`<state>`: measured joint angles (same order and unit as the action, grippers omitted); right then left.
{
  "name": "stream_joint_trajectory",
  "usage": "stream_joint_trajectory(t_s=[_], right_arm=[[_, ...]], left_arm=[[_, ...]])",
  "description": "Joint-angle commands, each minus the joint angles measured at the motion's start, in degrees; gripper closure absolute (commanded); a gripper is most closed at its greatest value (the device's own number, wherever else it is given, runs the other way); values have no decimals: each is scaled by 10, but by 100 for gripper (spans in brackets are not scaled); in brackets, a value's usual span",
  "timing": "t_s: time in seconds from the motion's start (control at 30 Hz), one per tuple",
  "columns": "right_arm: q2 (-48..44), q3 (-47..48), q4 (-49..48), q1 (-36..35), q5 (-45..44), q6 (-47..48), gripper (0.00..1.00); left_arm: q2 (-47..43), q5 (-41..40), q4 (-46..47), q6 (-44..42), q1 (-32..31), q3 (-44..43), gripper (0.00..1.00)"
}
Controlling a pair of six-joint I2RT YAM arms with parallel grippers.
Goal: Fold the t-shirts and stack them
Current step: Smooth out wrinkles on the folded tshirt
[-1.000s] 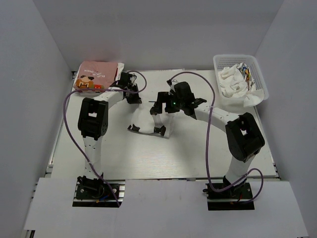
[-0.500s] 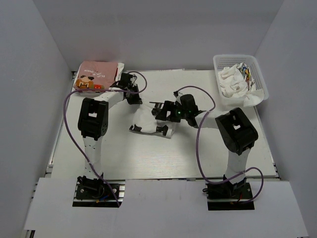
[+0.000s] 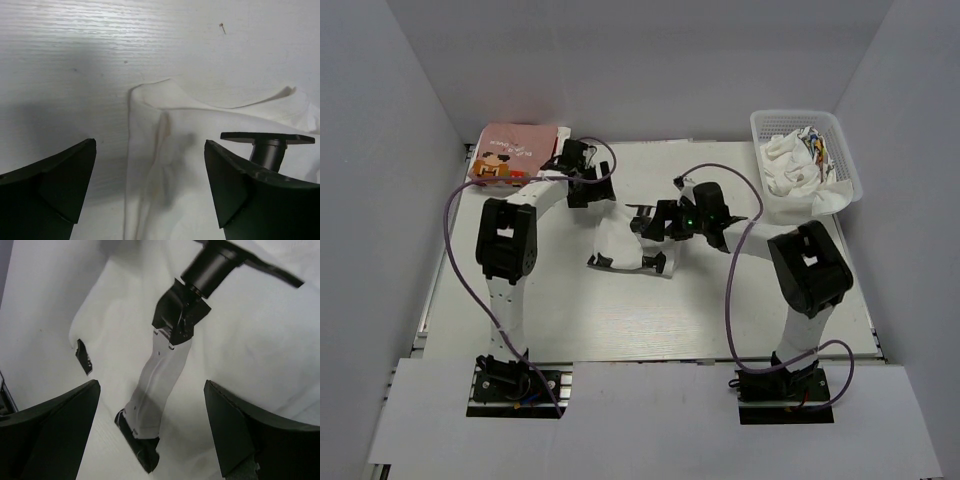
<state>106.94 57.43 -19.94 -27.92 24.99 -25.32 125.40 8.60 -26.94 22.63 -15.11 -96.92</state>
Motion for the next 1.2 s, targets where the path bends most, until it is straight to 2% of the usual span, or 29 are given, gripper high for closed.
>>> stream_joint_trajectory(t_s=[0.0,0.17,0.3,0.33,0.47,0.57,0.67,0.83,0.93,1.03,1.17], right_arm=[[-81,52,106,-4,-38,83,10],[-142,35,141,-27,-30,82,10],[-142,-33,97,-46,-6,37,10],[-135,-45,54,-48,-7,23,10],[-97,-101,-40,-50,-1,-2,10],[-60,-111,-82,-47,13,-17,10],[-31,-126,-90,-48,-1,-34,10],[-33,-190,-126,-47,-14,-70,10],[-49,-213,-163,-47,9,-83,10],[-86,-183,-110,-49,-2,-40,10],[-178,-118,-11,-52,-31,10,10]], left_arm=[[-104,-70,-38,12,-8,-21,0],[-182,-62,-42,70,-8,53,0],[-222,95,77,89,-20,165,0],[-228,109,113,94,-27,181,0],[-200,181,196,94,-43,230,0],[-139,200,197,100,-48,218,0],[-98,152,144,89,-48,213,0],[-104,93,128,83,-31,242,0],[-109,85,106,61,-36,203,0],[-139,84,80,34,-42,156,0],[-206,70,57,18,-42,157,0]])
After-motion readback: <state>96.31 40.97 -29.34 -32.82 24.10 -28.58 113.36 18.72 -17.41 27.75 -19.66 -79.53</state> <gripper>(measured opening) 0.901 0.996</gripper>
